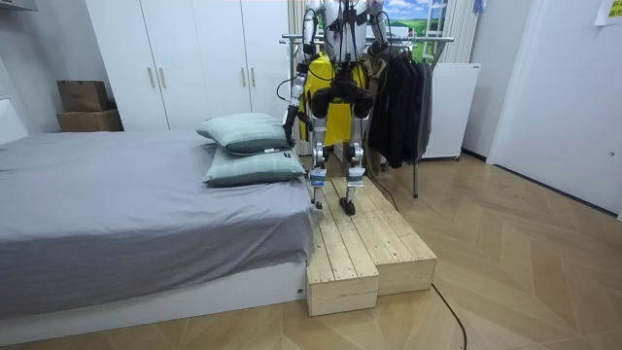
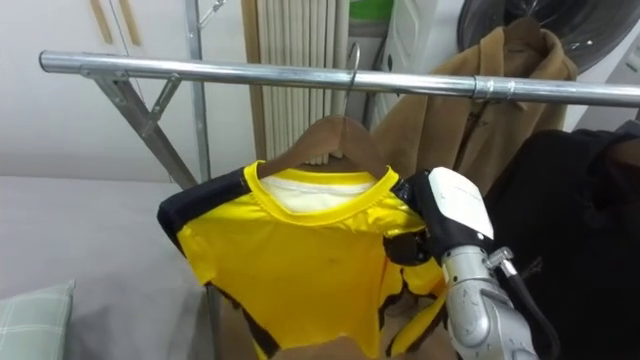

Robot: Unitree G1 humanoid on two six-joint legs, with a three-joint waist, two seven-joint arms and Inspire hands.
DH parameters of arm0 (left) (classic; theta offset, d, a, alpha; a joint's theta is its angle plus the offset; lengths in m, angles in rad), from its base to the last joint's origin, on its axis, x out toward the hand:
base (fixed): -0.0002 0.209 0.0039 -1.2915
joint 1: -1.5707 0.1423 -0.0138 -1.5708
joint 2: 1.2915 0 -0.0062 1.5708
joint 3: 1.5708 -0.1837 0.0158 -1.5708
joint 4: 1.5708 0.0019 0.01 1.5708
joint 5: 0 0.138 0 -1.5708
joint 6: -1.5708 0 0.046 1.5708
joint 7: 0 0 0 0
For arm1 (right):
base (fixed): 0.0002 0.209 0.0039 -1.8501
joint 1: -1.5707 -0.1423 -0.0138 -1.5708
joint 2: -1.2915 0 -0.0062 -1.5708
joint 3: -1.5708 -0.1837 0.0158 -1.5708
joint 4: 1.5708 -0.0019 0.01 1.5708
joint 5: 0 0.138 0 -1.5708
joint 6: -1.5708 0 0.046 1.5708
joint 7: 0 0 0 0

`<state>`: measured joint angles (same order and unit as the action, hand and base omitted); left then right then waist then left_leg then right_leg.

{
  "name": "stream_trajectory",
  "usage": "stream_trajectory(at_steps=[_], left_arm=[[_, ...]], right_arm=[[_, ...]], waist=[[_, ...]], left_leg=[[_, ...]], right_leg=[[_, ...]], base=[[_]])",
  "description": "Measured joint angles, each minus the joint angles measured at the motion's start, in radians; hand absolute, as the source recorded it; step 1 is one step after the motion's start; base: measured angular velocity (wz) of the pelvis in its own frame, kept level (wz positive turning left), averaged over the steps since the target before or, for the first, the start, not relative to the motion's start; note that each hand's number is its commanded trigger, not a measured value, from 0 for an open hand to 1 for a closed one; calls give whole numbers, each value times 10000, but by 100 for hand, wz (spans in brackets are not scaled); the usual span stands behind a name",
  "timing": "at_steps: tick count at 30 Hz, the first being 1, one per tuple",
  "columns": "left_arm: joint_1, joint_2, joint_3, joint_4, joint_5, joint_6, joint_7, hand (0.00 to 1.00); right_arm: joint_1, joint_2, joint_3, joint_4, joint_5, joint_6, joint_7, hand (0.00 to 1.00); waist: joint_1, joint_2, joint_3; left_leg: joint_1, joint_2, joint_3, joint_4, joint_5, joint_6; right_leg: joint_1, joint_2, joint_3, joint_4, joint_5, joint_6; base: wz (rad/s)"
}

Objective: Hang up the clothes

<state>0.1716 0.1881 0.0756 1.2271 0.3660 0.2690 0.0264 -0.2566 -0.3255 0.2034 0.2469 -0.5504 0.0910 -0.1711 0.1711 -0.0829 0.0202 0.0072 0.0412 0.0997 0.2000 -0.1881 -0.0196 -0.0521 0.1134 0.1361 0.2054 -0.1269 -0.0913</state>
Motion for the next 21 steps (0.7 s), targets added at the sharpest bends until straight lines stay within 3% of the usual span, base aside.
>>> stream_trajectory(at_steps=[21], left_arm=[[3,76,-5,-3,-22,-21,0,0]], right_arm=[[-73,-9,6,402,47,-79,101,100]], waist=[[46,-99,23]], left_leg=[[66,0,-53,-9,1,-1]], right_leg=[[77,-1,-10,-10,3,-4]], base=[[0]])
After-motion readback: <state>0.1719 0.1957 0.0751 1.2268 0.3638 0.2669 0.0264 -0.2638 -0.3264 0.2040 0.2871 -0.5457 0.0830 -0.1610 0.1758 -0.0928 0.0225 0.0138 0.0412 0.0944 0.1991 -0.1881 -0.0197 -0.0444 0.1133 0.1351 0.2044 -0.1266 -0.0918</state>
